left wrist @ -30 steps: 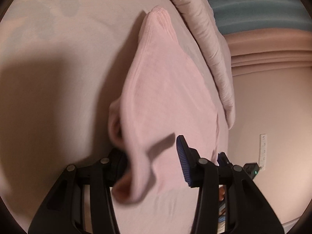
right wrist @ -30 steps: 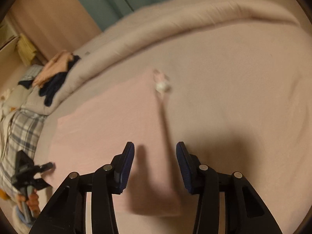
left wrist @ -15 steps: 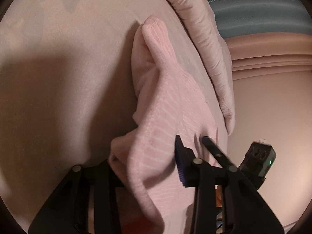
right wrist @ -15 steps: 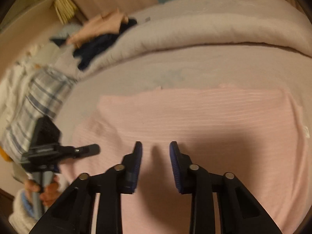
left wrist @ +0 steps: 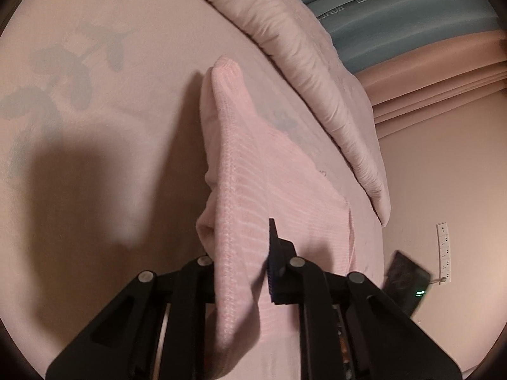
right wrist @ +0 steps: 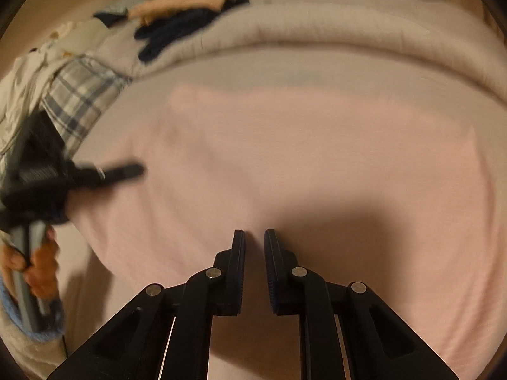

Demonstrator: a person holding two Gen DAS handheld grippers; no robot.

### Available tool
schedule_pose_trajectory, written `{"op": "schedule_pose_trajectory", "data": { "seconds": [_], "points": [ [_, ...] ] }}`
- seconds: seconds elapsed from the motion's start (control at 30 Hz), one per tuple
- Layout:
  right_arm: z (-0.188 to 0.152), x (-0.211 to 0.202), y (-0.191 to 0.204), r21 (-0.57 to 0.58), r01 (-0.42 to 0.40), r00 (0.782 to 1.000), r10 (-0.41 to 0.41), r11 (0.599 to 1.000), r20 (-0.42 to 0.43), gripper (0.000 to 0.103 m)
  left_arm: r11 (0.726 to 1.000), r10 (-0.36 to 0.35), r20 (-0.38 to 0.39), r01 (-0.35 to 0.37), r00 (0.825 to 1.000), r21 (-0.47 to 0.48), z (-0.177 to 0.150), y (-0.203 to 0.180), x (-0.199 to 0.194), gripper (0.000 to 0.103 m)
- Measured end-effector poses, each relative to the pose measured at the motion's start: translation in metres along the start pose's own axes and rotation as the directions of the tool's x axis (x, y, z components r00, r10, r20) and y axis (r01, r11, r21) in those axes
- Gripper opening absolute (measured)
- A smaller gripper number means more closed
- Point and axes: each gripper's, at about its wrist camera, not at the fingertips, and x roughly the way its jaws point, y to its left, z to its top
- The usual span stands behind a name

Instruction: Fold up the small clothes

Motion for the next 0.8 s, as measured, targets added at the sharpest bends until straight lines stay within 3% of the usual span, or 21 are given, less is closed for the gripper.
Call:
{"op": "schedule_pose_trajectory", "data": {
  "seconds": [0.07,0.13,0.23,0.27,0.3,0.37,0.5,0.53,0.57,0.6,0.67,0.7,0.73,0.8],
  "points": [
    [0.000,0.004,-0.008,0.041,-0.036,0.999,0.035,0.999,0.022,0.016,1.000,0.016,0.027,-0.016,0.999,0.009,-0.002,-0.015,-0.002,0.013],
    [0.001,0.001,-0.022,0.148,-0.123,0.992,0.120,0.981,0.027,0.016,1.000,0.004,0.048,-0.006,0.999,0.030,-0.004,-0.033,-0.005,0.013],
    [-0.008,-0.016,-0.053,0.309,-0.263,0.965,0.243,0.914,0.104,0.017,0.993,-0.016,0.055,0.010,0.998,0.120,-0.009,-0.074,-0.001,0.013],
    [-0.009,-0.023,-0.063,0.343,-0.301,0.953,0.267,0.890,0.144,0.023,0.987,-0.019,0.046,0.011,0.999,0.159,-0.014,-0.091,0.005,0.013],
    [-0.014,-0.032,-0.076,0.389,-0.350,0.935,0.293,0.852,0.200,0.028,0.982,-0.018,0.036,0.011,0.999,0.187,-0.018,-0.101,0.009,0.013],
    [-0.025,-0.047,-0.106,0.471,-0.467,0.881,0.352,0.748,0.315,0.053,0.968,-0.018,0.000,0.017,1.000,0.251,-0.028,-0.130,0.029,0.013],
    [-0.033,-0.056,-0.151,0.519,-0.658,0.753,0.470,0.546,0.460,0.057,0.943,0.035,-0.084,-0.005,0.996,0.333,-0.053,-0.169,0.084,0.013],
    [-0.036,-0.055,-0.161,0.529,-0.692,0.722,0.491,0.492,0.488,0.064,0.933,0.072,-0.113,-0.027,0.991,0.360,-0.062,-0.176,0.103,0.013],
    [-0.038,-0.055,-0.170,0.540,-0.708,0.705,0.495,0.455,0.508,0.073,0.925,0.105,-0.121,-0.053,0.987,0.377,-0.068,-0.179,0.116,0.015],
    [-0.041,-0.053,-0.180,0.554,-0.720,0.693,0.486,0.418,0.533,0.074,0.914,0.144,-0.134,-0.080,0.980,0.397,-0.077,-0.181,0.132,0.017],
    [-0.045,-0.051,-0.193,0.579,-0.720,0.691,0.473,0.383,0.547,0.075,0.901,0.204,-0.176,-0.115,0.963,0.419,-0.091,-0.182,0.158,0.020],
    [-0.046,-0.049,-0.196,0.593,-0.711,0.699,0.471,0.377,0.538,0.075,0.895,0.213,-0.178,-0.118,0.961,0.431,-0.097,-0.182,0.164,0.029],
    [-0.044,-0.048,-0.196,0.612,-0.681,0.728,0.464,0.402,0.505,0.075,0.889,0.196,-0.173,-0.100,0.965,0.448,-0.101,-0.185,0.164,0.036],
    [-0.037,-0.047,-0.191,0.620,-0.618,0.784,0.443,0.484,0.435,0.075,0.899,0.108,-0.210,-0.006,0.972,0.438,-0.101,-0.190,0.157,0.064]
  ]
}}
